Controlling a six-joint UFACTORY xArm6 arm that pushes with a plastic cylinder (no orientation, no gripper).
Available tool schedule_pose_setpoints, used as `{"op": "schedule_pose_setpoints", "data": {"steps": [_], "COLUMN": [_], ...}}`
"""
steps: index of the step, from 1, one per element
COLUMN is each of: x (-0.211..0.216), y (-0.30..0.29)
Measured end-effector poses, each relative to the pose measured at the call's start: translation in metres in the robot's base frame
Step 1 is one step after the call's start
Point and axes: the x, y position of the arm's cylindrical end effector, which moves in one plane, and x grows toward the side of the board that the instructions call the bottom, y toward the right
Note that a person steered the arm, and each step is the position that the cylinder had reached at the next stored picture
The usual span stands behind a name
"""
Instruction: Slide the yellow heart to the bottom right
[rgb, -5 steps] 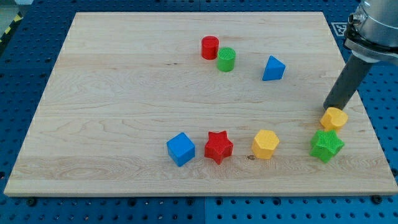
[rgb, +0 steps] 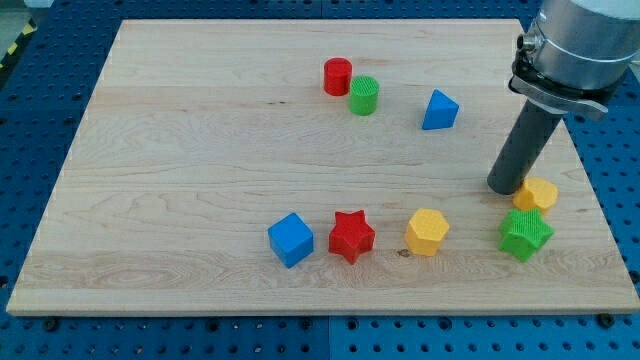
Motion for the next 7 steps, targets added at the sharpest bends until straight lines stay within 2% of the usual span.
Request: {"op": "schedule_pose_setpoints", "data": {"steps": [3, 4, 5, 7], "x": [0.019, 0.013, -0.01, 0.003], "y": [0.007, 0.007, 0.007, 0.023]}}
